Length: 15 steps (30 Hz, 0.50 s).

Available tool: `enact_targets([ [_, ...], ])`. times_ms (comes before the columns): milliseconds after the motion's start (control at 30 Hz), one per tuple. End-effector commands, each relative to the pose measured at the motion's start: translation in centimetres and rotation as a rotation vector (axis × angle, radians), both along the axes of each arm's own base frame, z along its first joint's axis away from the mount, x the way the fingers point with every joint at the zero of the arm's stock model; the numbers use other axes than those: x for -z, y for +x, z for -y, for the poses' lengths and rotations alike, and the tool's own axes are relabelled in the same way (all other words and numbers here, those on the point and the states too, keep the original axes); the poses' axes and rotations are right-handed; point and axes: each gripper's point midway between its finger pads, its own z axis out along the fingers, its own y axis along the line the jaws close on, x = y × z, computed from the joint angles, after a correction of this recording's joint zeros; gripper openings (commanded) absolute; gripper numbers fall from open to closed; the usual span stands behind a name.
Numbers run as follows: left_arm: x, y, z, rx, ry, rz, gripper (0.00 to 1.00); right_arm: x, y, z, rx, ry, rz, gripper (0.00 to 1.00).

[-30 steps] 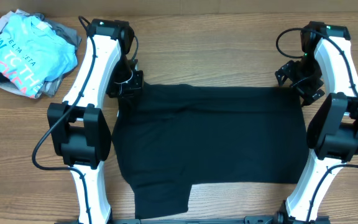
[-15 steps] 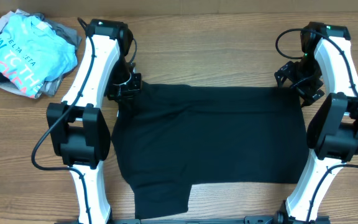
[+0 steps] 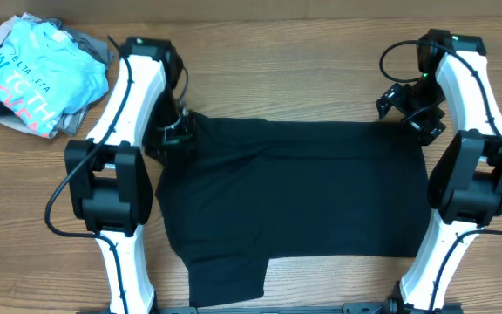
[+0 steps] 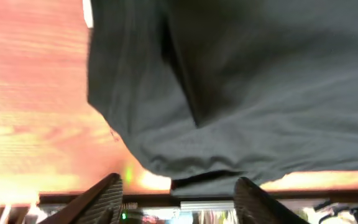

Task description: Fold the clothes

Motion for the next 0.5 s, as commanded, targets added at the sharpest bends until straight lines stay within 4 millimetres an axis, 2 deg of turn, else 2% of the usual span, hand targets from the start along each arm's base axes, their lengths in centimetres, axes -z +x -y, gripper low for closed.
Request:
enact_targets([
  [0, 1.4, -1.7, 0.2, 0.01, -0.004, -0.05, 0.51, -1.1, 0.7, -1.0, -0.034, 0.005, 0.049, 1.0],
  [133, 2.7, -1.0, 0.4, 0.017, -0.011, -0.009, 0.53, -1.1, 1.0, -1.1, -0.038, 0.004, 0.061, 1.0],
  [367, 4.0, 1.1, 1.0, 0.06, -0.038, 0.09, 0.64, -1.1, 1.0, -1.0, -0.049, 0.001, 0.062, 1.0],
  [467, 4.6, 1.0, 1.4, 0.074, -0.05, 0.094, 0.65, -1.1, 1.0, -1.0, -0.049, 0.001, 0.062, 1.0],
])
